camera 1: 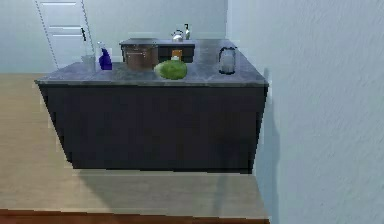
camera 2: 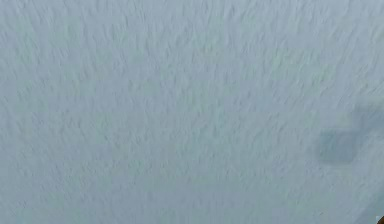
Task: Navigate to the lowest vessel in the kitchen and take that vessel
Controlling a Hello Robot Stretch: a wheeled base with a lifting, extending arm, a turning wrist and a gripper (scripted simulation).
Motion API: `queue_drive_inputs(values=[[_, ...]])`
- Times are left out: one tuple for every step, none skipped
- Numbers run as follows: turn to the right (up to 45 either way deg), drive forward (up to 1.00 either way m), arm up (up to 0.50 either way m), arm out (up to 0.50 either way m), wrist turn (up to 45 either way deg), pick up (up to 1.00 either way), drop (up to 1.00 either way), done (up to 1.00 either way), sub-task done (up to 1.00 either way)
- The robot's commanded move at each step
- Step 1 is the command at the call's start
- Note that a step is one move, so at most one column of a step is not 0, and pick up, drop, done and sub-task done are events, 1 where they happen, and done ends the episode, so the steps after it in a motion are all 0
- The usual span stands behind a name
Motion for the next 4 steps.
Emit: queue_drive_inputs(values=[[3.0,0.00,0.00,0.00,0.0,0.00,0.00,0.00,0.00],[0.0,0.85,0.00,0.00,0.0,0.00,0.00,0.00,0.00],[-45.0,0.00,0.00,0.00,0.0,0.00,0.00,0.00,0.00],[-39.0,0.00,0.00,0.00,0.0,0.00,0.00,0.00,0.00]])
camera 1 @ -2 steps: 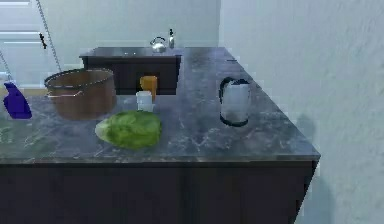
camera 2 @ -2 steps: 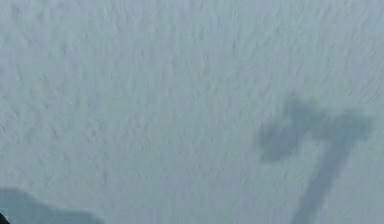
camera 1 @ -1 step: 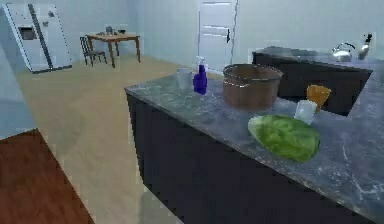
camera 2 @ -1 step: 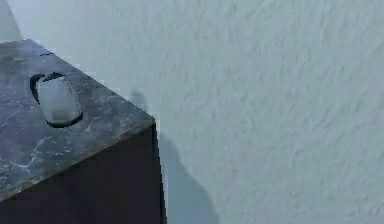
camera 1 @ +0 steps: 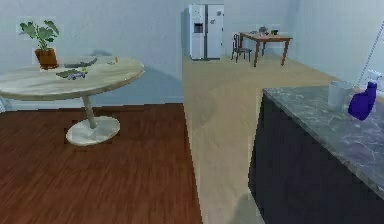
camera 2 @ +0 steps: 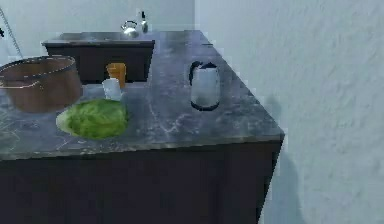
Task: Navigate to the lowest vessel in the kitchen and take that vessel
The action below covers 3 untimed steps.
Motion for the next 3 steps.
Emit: queue_drive_inputs(values=[[0.0,1.00,0.00,0.00,0.0,0.00,0.00,0.00,0.00],[0.0,0.50,0.00,0.00,0.0,0.00,0.00,0.00,0.00],[21.0,0.00,0.00,0.00,0.0,0.00,0.00,0.00,0.00]])
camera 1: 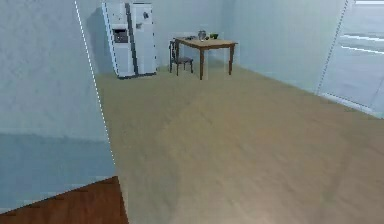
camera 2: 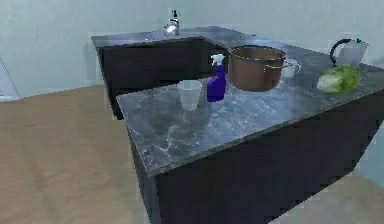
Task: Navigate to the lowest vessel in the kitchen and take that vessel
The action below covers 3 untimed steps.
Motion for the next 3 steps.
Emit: queue_drive_inputs(values=[[0.0,1.00,0.00,0.00,0.0,0.00,0.00,0.00,0.00],[0.0,1.00,0.00,0.00,0.0,0.00,0.00,0.00,0.00],[0.0,1.00,0.00,0.00,0.0,0.00,0.00,0.00,0.00]])
